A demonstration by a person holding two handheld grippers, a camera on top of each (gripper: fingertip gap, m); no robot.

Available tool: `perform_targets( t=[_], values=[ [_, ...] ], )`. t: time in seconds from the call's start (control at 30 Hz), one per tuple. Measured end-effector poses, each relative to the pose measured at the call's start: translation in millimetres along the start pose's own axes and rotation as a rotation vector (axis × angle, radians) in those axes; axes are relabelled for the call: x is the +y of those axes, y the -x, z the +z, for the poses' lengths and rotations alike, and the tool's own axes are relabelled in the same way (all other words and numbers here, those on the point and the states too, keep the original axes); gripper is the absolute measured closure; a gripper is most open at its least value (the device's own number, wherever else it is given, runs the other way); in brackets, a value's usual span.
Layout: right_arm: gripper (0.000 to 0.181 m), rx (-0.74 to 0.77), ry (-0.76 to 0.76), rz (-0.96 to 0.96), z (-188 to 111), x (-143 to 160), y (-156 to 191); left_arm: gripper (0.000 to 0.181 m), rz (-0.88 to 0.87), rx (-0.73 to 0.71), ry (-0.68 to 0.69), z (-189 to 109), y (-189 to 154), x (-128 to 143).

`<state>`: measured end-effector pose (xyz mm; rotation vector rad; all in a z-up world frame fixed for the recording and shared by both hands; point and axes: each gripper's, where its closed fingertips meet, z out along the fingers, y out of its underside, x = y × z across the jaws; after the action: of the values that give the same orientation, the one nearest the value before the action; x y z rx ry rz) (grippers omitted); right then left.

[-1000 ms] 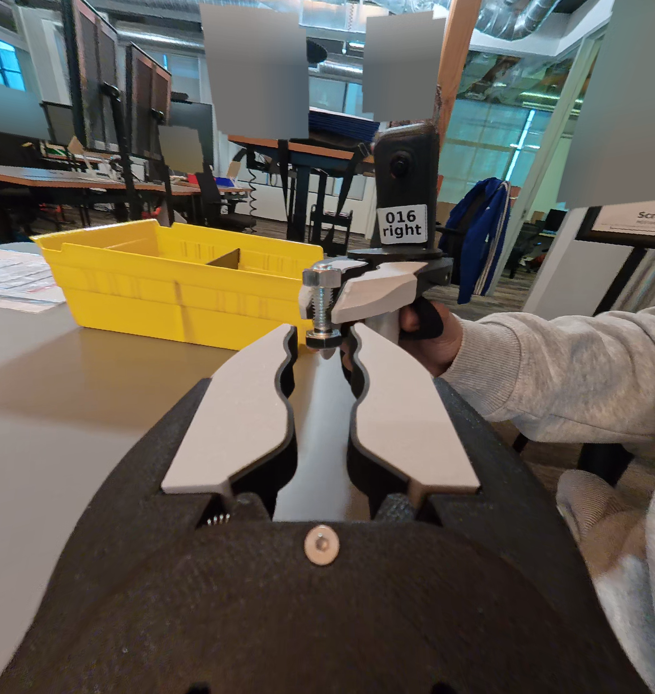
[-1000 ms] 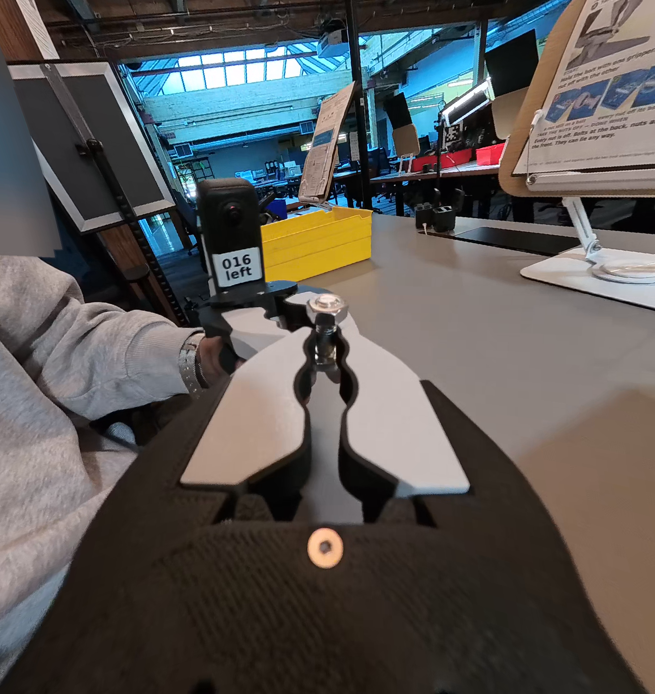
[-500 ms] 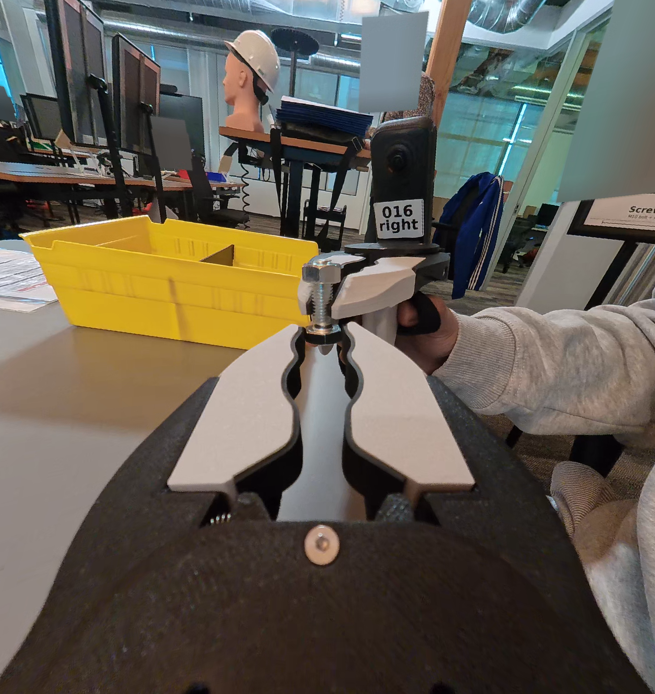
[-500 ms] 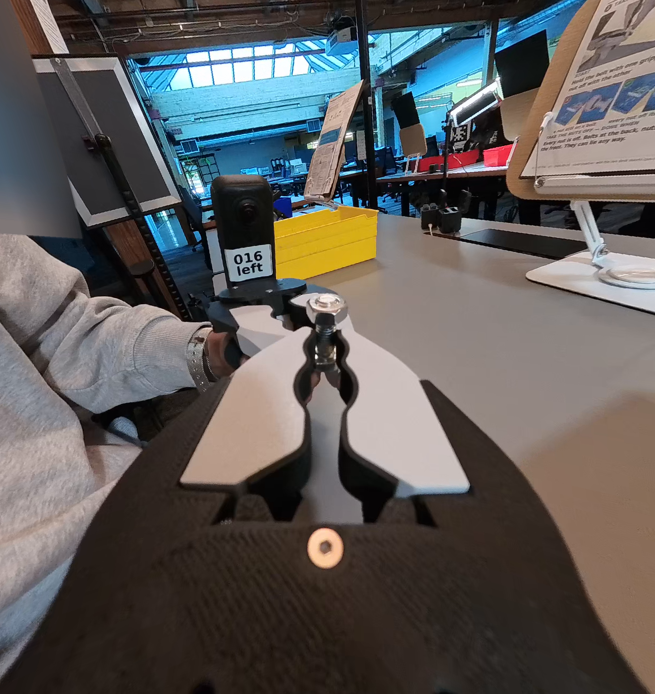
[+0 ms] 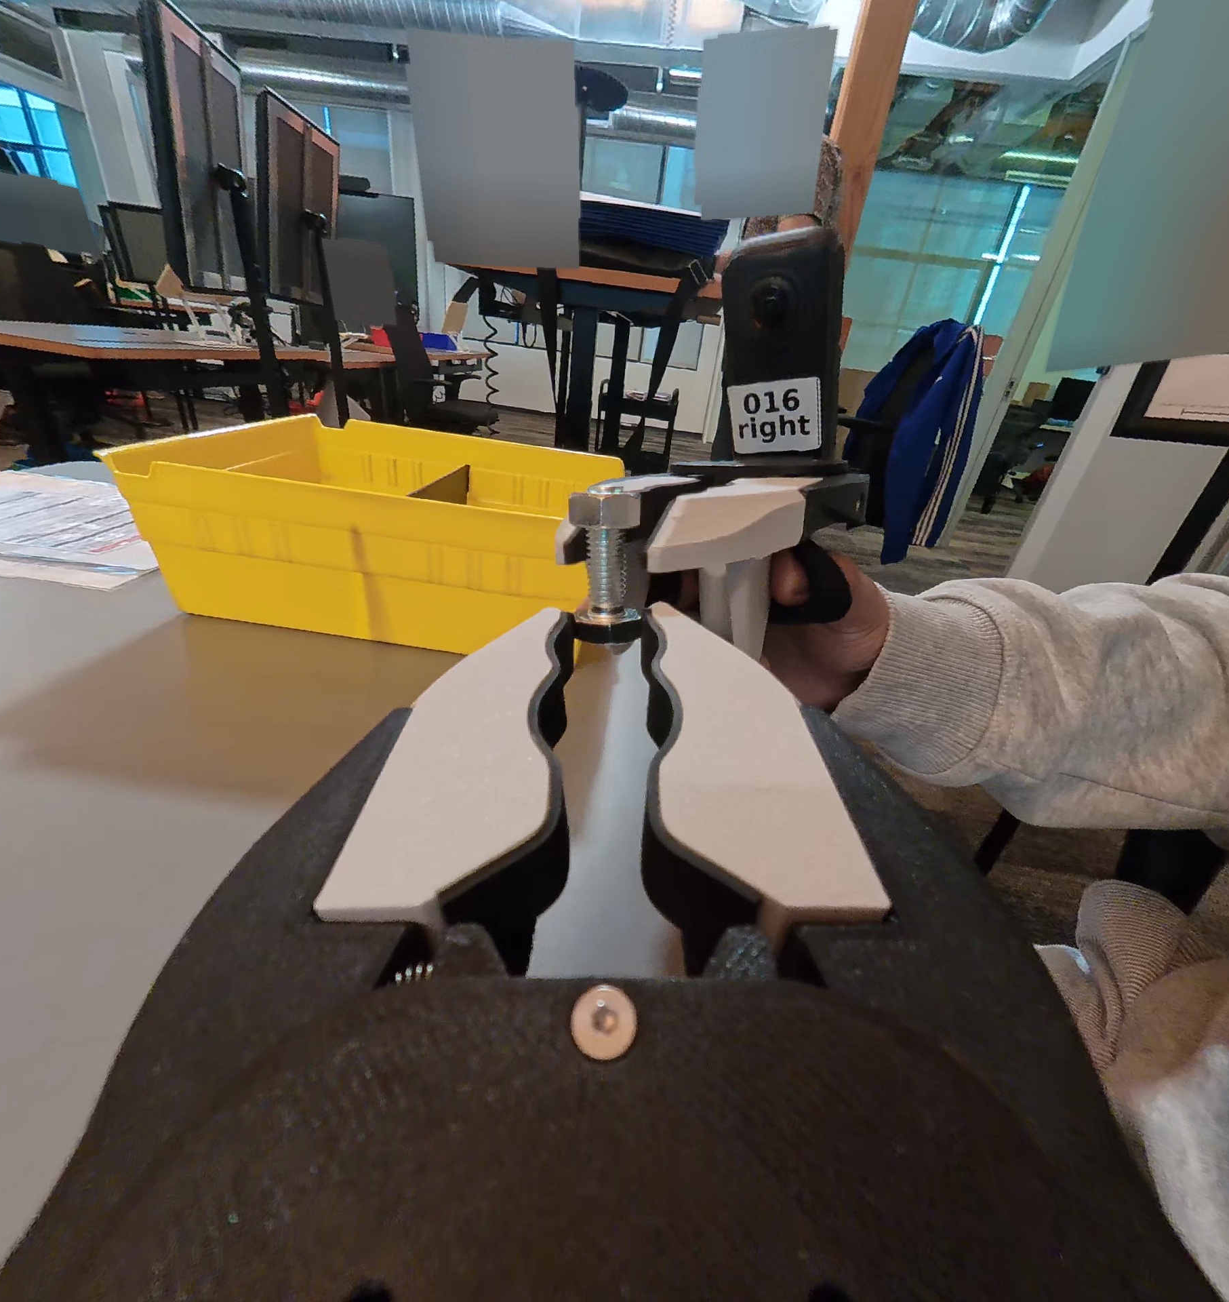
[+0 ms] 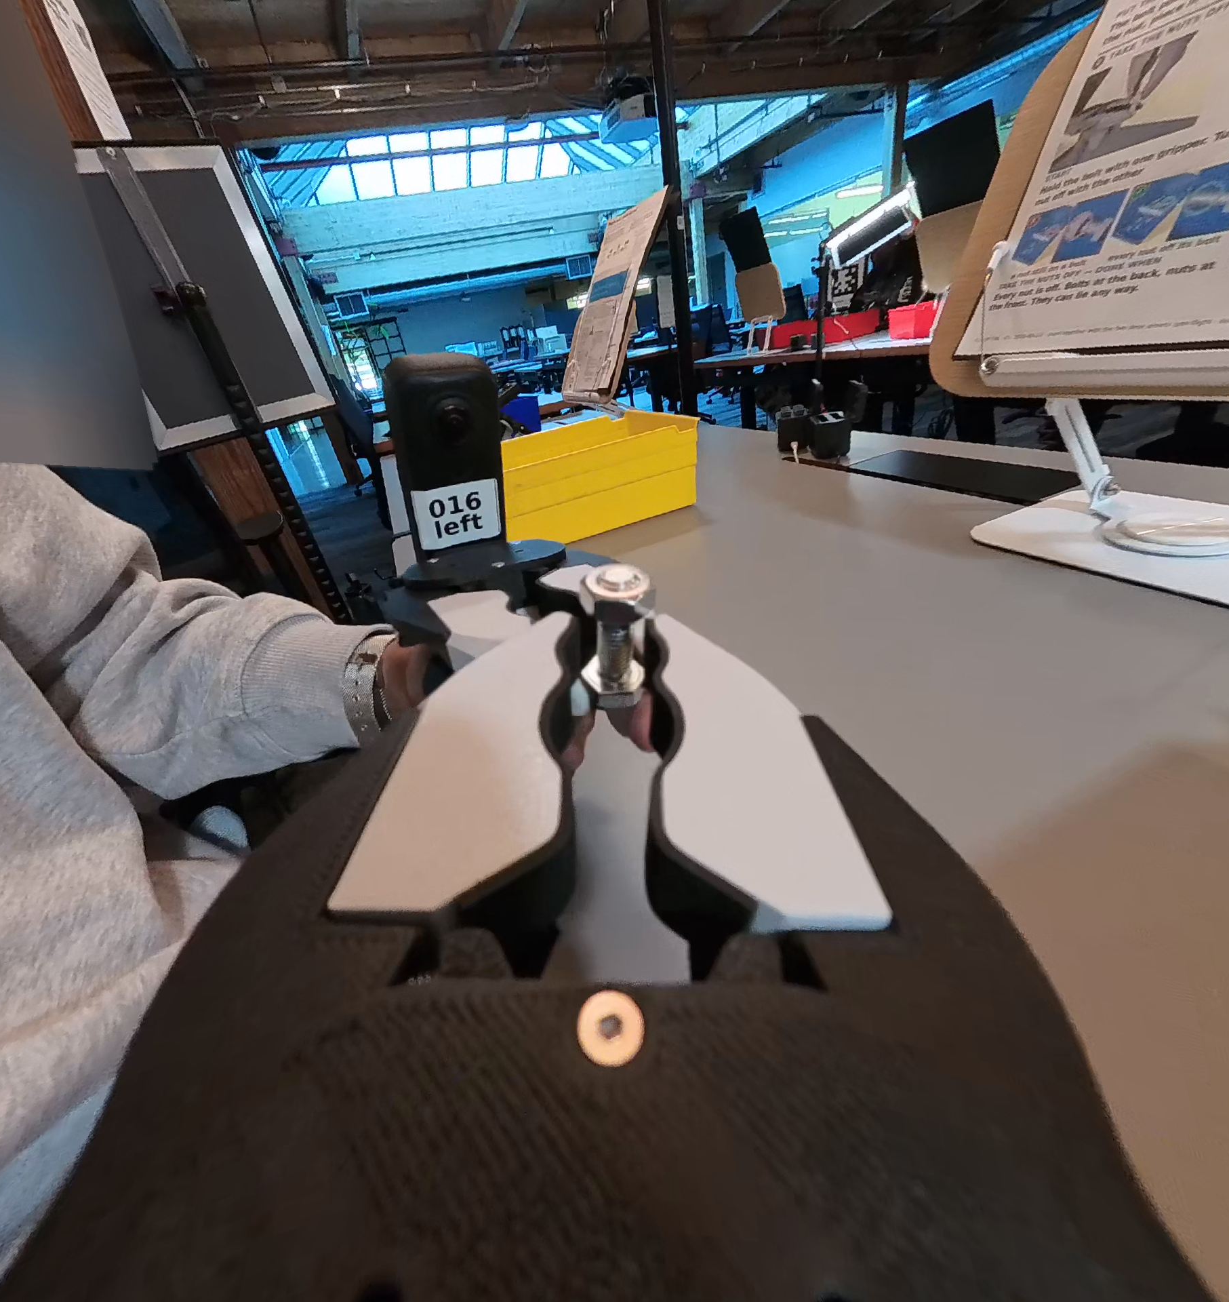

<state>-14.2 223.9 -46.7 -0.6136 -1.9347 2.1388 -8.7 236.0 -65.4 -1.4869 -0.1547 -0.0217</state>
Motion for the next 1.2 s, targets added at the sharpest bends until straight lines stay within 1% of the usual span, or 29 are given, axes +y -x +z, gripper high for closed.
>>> perform_targets(
  t=[0.07,0.27,0.4,0.47,0.6,0.73,1.07,1.2],
  values=[
    [0.16,0.015,-0.011,0.003,-1.5,-1.5,-3.1,0.162,-0.006,-0.016,-0.017,-1.3,3.0,-2.9],
    [0.157,0.076,-0.069,-0.024,-5.8,-12.0,-8.4,0.162,-0.03,-0.078,-0.056,-5.2,15.2,-8.0],
    [0.147,0.07,-0.126,-0.018,0.1,-17.8,-2.0,0.162,-0.048,-0.083,-0.061,-4.9,16.3,-7.8],
    [0.144,0.05,-0.113,-0.004,5.6,-14.9,2.3,0.163,-0.042,-0.078,-0.051,-3.6,14.7,-5.9],
    [0.135,0.066,-0.104,-0.047,10.4,-12.7,4.3,0.163,-0.047,-0.045,-0.027,0.8,7.4,-1.0],
    [0.132,0.046,-0.085,-0.028,12.9,-8.4,5.3,0.163,-0.04,-0.025,0.002,5.5,1.3,5.3],
    [0.128,0.009,-0.076,-0.005,15.8,-6.8,10.5,0.163,-0.066,0.008,0.023,10.2,-6.1,11.2],
    [0.128,-0.008,-0.066,0.021,16.0,-5.1,11.6,0.163,-0.046,0.01,0.024,12.6,-10.0,12.3]
  ],
)
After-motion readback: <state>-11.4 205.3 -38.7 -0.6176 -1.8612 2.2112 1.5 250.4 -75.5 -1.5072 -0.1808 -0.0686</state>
